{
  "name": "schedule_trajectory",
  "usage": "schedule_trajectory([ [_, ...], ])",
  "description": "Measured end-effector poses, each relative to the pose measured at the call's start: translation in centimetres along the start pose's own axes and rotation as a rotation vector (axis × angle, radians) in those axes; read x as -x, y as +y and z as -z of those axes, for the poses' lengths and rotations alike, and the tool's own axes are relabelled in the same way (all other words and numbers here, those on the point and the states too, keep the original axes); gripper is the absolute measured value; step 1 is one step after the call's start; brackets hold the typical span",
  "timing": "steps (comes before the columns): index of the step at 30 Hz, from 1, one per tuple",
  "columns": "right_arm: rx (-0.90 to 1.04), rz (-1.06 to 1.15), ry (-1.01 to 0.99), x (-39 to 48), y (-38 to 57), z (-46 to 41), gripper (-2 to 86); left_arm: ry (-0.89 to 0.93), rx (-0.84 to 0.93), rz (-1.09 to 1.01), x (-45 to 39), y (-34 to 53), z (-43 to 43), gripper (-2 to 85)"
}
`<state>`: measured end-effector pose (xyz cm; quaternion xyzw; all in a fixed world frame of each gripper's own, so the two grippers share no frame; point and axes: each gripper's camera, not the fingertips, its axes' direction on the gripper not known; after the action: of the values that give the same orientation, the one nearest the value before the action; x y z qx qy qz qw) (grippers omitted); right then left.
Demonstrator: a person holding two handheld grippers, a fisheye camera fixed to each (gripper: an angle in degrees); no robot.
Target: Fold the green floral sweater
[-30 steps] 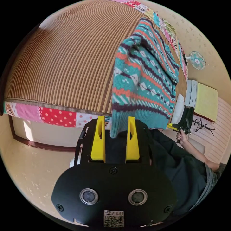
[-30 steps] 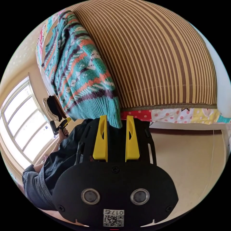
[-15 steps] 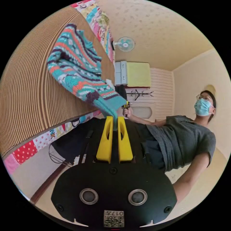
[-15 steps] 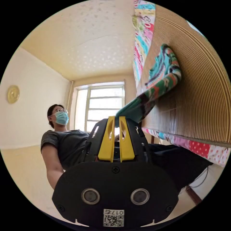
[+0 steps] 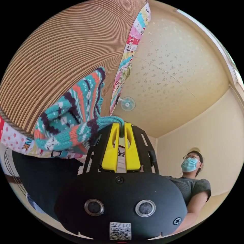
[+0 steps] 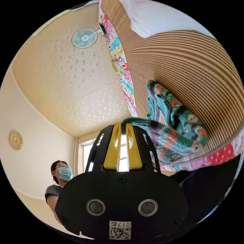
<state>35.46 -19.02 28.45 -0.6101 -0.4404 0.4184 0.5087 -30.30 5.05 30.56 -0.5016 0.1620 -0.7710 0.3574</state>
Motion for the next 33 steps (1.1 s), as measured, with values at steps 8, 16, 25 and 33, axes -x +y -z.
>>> schedule_trajectory([
  [8,-0.084,-0.002,0.074,1.3,-11.1,-14.1,2.0,-0.121,-0.049,-0.025,-3.4,-17.3,-8.0,3.9],
  [16,-0.115,0.082,0.456,2.6,-14.2,-18.9,1.3,-0.347,-0.022,-0.027,-1.6,-23.8,-10.9,8.6],
  [25,0.354,0.578,1.252,8.2,-0.5,-35.1,0.4,-0.876,0.103,-0.004,-0.8,-14.9,-3.6,18.2],
  [33,0.742,0.555,1.389,-3.6,4.7,-48.1,0.4,-0.446,-0.001,0.083,6.1,-8.2,-3.2,21.2],
])
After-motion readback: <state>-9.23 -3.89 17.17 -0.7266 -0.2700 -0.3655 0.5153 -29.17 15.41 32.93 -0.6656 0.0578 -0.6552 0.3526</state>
